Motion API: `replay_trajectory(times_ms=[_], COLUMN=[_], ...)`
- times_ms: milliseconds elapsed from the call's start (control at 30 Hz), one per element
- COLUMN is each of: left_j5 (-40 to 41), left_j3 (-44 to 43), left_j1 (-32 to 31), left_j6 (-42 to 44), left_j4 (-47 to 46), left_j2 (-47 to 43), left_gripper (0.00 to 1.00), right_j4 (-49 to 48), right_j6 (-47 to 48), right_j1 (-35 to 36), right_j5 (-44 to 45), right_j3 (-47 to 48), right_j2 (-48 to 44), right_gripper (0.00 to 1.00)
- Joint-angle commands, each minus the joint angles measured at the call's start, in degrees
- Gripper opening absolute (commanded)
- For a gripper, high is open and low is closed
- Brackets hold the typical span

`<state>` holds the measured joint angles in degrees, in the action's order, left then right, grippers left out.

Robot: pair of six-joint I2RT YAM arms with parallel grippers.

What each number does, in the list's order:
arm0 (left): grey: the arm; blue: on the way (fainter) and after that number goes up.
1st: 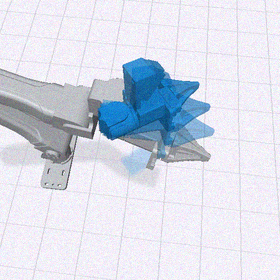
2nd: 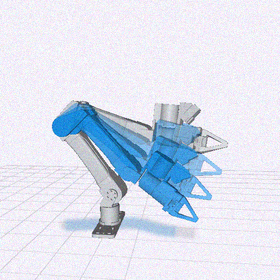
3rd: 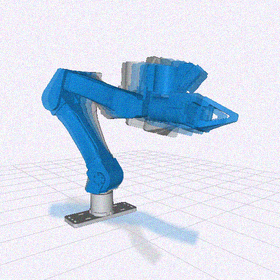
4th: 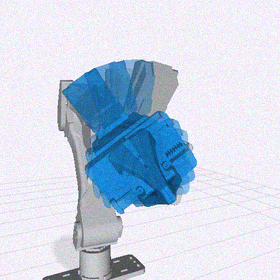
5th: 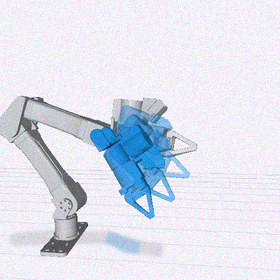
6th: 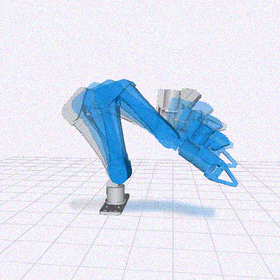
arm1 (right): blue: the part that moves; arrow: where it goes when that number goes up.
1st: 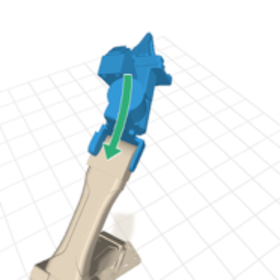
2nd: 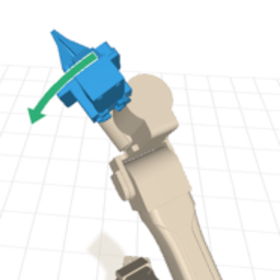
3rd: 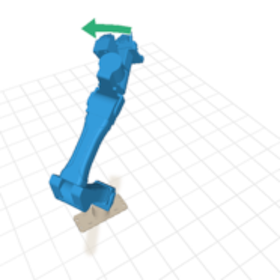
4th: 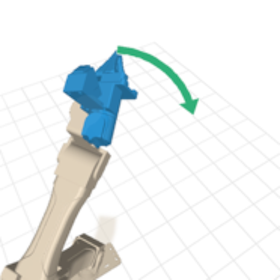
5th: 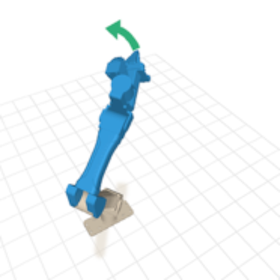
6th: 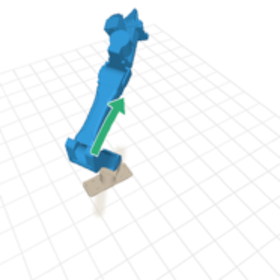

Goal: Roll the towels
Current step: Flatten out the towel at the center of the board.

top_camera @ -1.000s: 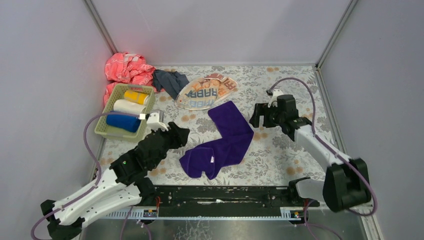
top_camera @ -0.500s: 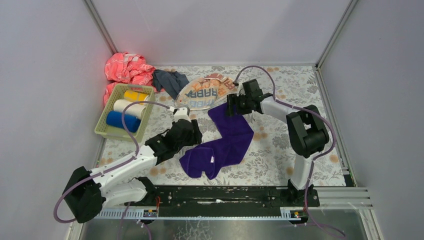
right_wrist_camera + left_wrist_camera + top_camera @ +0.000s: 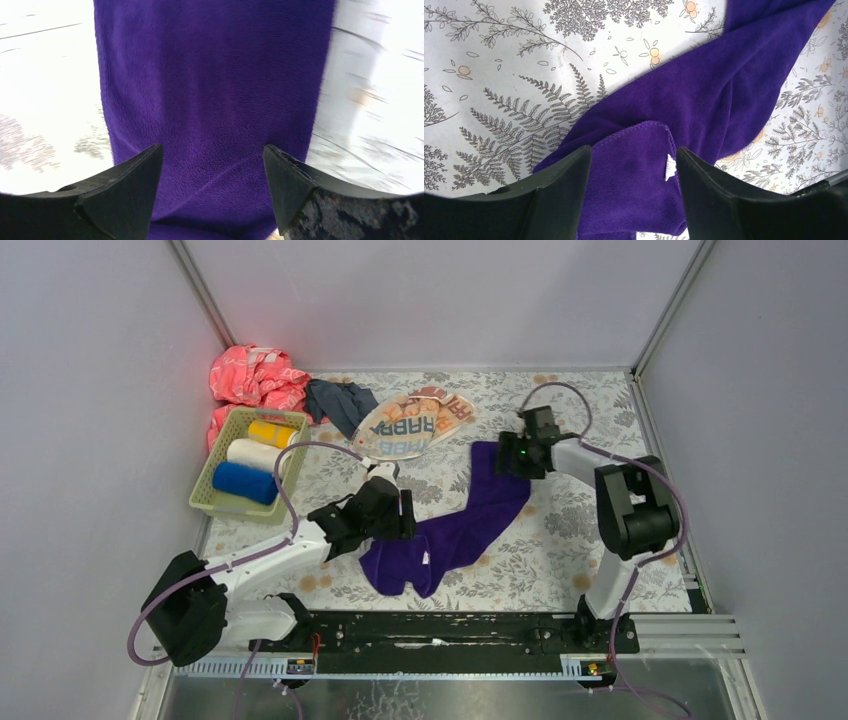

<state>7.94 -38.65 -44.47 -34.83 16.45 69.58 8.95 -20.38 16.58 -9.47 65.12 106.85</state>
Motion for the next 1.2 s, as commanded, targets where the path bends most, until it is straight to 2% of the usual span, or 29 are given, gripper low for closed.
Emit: replay_trajectory(times_ms=[0, 133, 300, 467, 667, 867, 1167], left_j5=[-0.86, -0.93, -6.28, -5.39, -1.58, 1.64, 2.18], left_j3=[-2.04, -2.76, -4.62, -7.54, -13.94, -16.16, -16.14], left_j1=[0.17, 0.23, -0.07, -5.73, -6.76, -7.09, -7.23], left_j6=[1.55, 2.56, 5.05, 4.99, 2.67, -3.48, -5.91], left_j4=[0.19, 1.54, 3.92, 6.09, 6.98, 9.45, 8.17], left_j2=[-0.38, -0.26, 0.43, 4.42, 13.81, 18.97, 22.98], left_gripper=[0.64, 0.65, 0.62, 0.51, 0.37, 0.36, 0.34], right_j4=[6.2, 8.35, 12.8, 10.87, 10.36, 9.82, 8.07], right_j6=[1.72, 5.22, 6.69, 5.04, 4.92, 5.33, 5.83], right_j1=[-2.13, 2.79, 7.56, 8.41, 8.43, 8.39, 8.4], right_j5=[10.55, 16.65, 19.32, 19.13, 19.28, 20.49, 20.88], right_j3=[-2.62, 1.15, 6.22, 2.12, -1.98, -5.02, -6.57], right_j2=[-6.34, -9.04, -5.98, -8.31, -11.3, -15.4, -16.98], right_gripper=[0.81, 0.82, 0.81, 0.81, 0.81, 0.82, 0.83])
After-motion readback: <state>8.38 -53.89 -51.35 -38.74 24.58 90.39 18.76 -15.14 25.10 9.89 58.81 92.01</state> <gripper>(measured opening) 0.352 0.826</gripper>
